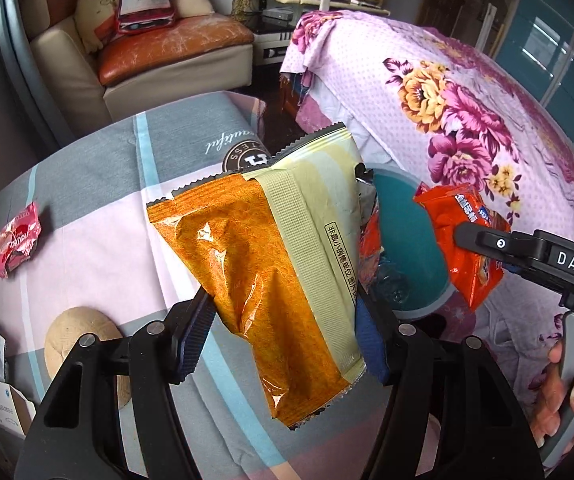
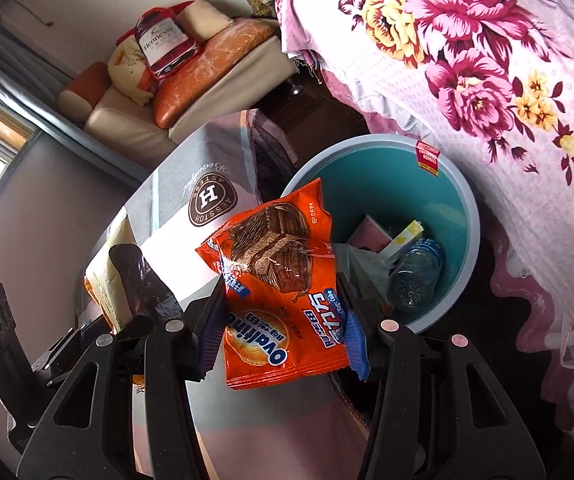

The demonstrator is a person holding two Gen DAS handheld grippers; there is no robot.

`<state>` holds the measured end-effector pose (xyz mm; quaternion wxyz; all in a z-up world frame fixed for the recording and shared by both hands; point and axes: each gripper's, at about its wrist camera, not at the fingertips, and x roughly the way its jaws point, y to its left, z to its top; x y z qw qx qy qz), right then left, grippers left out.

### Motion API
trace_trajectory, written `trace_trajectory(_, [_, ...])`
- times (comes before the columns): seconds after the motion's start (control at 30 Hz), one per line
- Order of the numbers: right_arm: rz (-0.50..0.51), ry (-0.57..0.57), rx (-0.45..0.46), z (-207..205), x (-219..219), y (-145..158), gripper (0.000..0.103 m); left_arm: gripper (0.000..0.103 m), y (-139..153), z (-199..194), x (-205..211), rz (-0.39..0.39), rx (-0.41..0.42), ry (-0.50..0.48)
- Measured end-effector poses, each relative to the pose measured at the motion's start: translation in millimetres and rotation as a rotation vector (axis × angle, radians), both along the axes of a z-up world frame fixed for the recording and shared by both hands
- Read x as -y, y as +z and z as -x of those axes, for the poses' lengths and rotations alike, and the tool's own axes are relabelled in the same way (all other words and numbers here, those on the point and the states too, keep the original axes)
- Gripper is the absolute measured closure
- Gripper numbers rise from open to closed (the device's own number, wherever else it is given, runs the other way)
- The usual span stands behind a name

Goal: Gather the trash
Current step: 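Carry the Ovaltine packet and snack bag over the bin and release both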

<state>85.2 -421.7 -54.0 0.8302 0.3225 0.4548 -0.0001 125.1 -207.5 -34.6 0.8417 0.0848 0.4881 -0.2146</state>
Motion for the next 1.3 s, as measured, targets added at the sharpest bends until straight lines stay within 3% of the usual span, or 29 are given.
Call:
trace_trajectory(0.3, [0.006, -0.088, -0.018, 1.1, 47.8, -9.3, 0.054, 0.037, -19.5, -18.4, 54.2, 0.000, -0.058, -0.052])
trace_trajectory(0.73, [0.011, -0.108, -0.050, -6.4, 60.0, -22.9, 0.054, 0.036, -42.7, -30.0, 86.1, -0.026, -0.096, -0.102])
trace_trajectory(0.97, [0.017, -0.107, -0.063, -11.7, 58.2, -25.0, 0.054, 0.011, -43.8, -29.5, 87.9, -0.026, -0.092, -0.098])
trace_trajectory(1.3, [0.039, -0.092, -0.082, -18.2, 50.2, -28.2, 0.053, 0.008, -49.1, -30.5, 70.6, -0.055, -0.103, -0.051])
